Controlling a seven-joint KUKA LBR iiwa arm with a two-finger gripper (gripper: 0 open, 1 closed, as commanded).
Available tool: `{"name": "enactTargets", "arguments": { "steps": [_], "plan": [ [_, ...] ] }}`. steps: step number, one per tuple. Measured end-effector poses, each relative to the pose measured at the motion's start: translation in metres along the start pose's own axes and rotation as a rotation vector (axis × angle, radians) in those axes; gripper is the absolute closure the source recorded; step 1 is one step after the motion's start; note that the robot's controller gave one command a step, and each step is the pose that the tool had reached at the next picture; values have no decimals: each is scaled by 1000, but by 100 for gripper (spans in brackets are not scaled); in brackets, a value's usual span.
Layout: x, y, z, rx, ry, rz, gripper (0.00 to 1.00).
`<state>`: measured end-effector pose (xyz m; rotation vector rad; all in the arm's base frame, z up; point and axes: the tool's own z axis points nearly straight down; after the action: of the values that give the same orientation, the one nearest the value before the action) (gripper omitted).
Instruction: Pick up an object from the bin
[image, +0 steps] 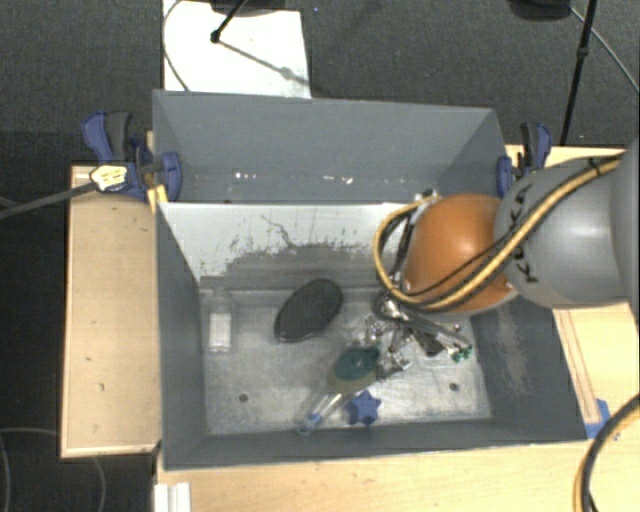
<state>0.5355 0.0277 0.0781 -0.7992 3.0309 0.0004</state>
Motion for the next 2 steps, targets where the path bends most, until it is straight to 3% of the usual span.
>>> {"name": "enactTargets", "arguments": {
  "steps": [1,2],
  "plan": [
    [1,0,1,-1,3,-1,0],
    [0,0,0,0,0,-2,100]
  ]
}}
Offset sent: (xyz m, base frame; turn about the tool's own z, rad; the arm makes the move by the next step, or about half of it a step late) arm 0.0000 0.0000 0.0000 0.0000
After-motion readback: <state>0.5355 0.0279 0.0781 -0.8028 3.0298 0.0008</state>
